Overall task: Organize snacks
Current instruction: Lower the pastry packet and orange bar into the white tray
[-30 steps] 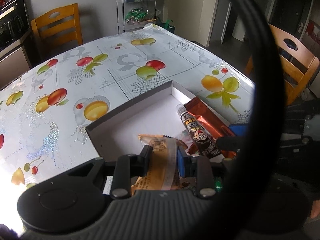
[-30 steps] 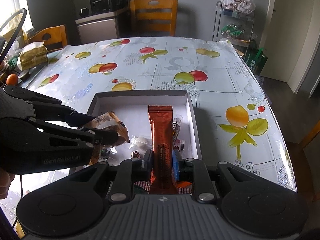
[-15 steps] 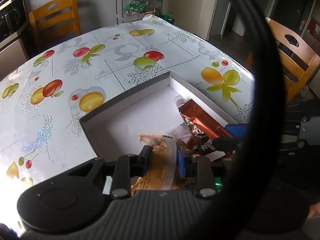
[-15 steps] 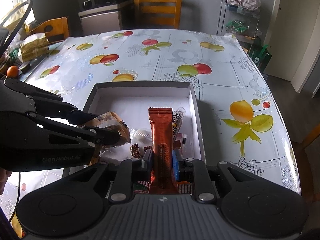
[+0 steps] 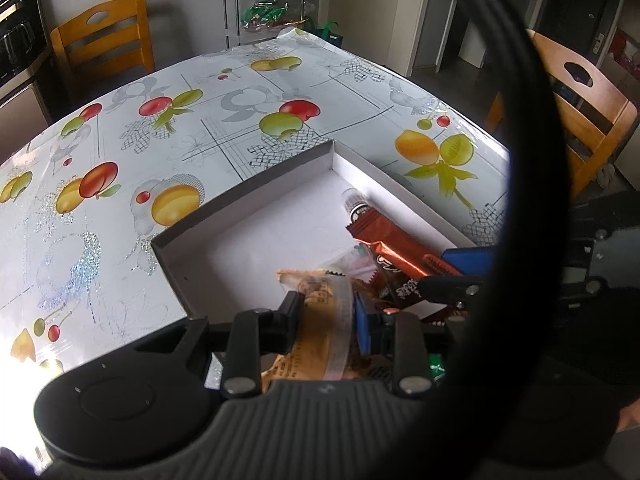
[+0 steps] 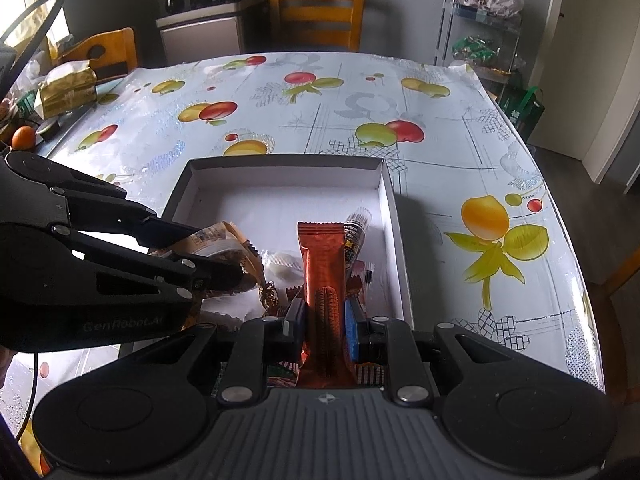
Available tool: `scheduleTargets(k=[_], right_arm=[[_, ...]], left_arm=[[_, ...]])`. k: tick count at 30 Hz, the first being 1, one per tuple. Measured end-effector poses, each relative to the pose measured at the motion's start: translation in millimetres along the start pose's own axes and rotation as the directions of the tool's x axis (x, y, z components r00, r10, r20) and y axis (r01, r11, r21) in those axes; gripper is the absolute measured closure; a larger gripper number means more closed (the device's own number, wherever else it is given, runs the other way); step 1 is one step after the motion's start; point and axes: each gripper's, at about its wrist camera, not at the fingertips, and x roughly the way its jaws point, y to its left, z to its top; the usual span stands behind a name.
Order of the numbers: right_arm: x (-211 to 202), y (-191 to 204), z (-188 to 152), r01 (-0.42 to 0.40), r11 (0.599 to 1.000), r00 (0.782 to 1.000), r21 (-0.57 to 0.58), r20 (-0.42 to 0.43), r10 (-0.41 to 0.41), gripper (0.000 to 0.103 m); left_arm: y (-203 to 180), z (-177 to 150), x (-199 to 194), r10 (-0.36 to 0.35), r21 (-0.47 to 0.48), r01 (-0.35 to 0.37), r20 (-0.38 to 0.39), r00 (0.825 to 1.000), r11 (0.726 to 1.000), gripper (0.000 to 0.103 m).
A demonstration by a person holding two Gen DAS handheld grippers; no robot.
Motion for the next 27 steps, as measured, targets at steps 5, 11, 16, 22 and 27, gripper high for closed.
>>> scheduleTargets(k=[5, 11, 16, 22, 27], right_arm=[[0.3, -0.2, 0.1, -0.001, 1.000, 1.000, -0.001, -0.002, 0.001, 0.081], [1.3, -1.5, -0.3, 0.006, 1.000, 1.000, 0.001, -0.007, -0.006, 0.080], [2.0, -1.8, 1.0, 0.013, 1.000, 1.000, 0.000, -0.008, -0.013, 0.080], [-0.7, -0.5, 1.8, 0.012, 1.000, 1.000, -0.003, 0.001, -0.012, 0.079], [-3.4, -0.5, 2.5, 0.012, 1.000, 1.000, -0.002, 0.007, -0.012, 0.077]], left_arm=[[-0.6, 0.6, 0.0, 0.001, 0.002, -0.001, -0.001, 1.000, 1.000, 0.078], [0.3, 1.6, 0.6, -0.006, 0.001, 0.006, -0.007, 1.000, 1.000, 0.078], [0.4, 1.8, 0.9, -0.005, 0.000, 0.005, -0.006, 1.000, 1.000, 0.078], [-0.7, 2.3, 0.2, 0.001, 0.004, -0.001, -0.006, 1.000, 1.000, 0.074], [-0.7, 3.9, -5.7, 0.007, 0.006, -0.007, 0.019, 1.000, 1.000, 0.064]])
